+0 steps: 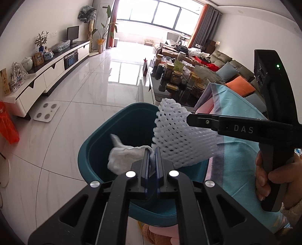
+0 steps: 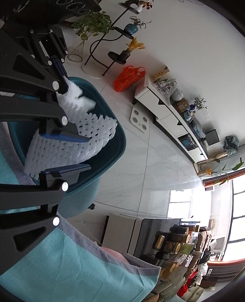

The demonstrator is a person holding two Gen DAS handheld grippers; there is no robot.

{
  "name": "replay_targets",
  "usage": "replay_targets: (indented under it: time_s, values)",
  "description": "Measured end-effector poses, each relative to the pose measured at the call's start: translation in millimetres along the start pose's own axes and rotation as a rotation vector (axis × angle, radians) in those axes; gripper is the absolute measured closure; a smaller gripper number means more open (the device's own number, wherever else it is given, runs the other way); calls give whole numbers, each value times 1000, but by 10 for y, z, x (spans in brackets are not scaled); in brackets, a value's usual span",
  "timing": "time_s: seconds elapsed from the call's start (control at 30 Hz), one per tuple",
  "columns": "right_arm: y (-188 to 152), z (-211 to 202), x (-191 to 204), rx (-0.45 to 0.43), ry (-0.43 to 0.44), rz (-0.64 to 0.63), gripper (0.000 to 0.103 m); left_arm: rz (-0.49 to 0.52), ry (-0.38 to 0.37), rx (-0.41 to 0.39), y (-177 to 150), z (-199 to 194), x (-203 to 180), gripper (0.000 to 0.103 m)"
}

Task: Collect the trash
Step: 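Open both grippers to drop the foam net and tissue into the bin, then grasp the gold wrapper with the left gripper while the right gripper grasps the paper cup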

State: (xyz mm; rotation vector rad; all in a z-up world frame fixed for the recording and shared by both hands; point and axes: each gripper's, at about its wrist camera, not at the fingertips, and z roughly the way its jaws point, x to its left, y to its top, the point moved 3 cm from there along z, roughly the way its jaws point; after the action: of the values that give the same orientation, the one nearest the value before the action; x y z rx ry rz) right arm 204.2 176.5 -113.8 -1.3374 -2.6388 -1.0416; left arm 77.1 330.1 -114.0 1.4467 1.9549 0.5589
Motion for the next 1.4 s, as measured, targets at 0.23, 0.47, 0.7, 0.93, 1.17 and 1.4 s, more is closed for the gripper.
replay_targets:
  time_s: [0.23,0.47,0.7,0.93,1.17,1.4]
  values:
    - [-27,-49,-6,-9,7,5,55,-23,15,-3,-61,1,41,81]
    - [-147,-472,-59,-92,26,-10,54,40,14,-81,-138,-295,-218,56]
    - [-470,-1307,-168,-235,24,-57,43,196,-73,-151,-314,-612,-852,41]
    - [-888,-2110,-508,-349,-49,-45,42,344,-255,-134,-554,-681,-1700,39]
    - [-1436,-2784,-1048,-441,-158,73,41,454,-410,-94,-826,-632,-2452,39]
    - [-1949,-3233,-1605,-472,-296,212,41,530,-519,-86,-874,-621,-3011,35]
